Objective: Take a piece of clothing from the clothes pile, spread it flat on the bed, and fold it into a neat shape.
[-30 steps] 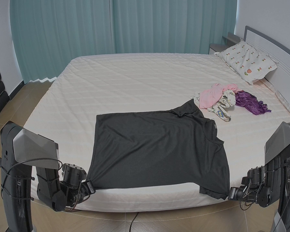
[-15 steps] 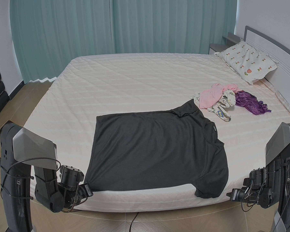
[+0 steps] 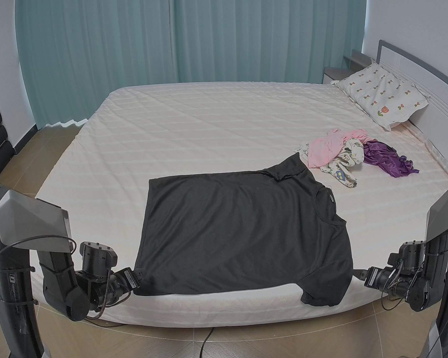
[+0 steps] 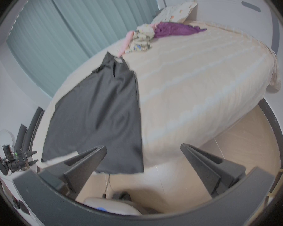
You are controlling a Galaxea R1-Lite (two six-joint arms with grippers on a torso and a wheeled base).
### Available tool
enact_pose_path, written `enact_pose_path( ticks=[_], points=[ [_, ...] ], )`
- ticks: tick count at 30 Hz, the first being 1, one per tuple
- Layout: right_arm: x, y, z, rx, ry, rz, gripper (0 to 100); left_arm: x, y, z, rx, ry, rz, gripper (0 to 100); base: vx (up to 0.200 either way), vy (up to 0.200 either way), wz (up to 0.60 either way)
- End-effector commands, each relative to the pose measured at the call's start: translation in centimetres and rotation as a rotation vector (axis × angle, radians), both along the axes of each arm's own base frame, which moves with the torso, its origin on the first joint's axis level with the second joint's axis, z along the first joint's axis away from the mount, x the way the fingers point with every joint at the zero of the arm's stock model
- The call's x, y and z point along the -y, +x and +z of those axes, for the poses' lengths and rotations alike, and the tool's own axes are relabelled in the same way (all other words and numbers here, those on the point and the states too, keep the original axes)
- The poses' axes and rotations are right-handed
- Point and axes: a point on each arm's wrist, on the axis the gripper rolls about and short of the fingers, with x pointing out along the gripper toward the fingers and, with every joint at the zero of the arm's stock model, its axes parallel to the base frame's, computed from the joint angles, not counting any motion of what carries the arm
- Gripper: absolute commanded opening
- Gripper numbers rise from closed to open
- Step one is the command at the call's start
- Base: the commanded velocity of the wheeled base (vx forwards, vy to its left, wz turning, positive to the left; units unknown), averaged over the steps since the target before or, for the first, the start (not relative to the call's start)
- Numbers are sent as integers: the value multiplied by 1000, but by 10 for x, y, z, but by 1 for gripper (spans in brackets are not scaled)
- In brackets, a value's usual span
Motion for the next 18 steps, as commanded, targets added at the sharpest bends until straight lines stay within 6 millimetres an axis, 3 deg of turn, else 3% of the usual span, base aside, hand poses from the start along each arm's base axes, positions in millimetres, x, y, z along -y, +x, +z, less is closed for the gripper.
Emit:
enact_pose_path(
  ticks=[1, 11, 18],
  points=[
    [-8, 25, 27, 177, 15, 9, 100, -2, 5, 22, 76, -98, 20, 100, 0, 0, 0],
    [-34, 86, 39, 244, 66, -57, 100, -5, 9, 22, 77, -130, 8, 100, 180, 0, 0],
    [-70, 132, 57, 225, 194, -57, 100, -6, 13, 22, 84, -142, 13, 100, 200, 0, 0]
  ],
)
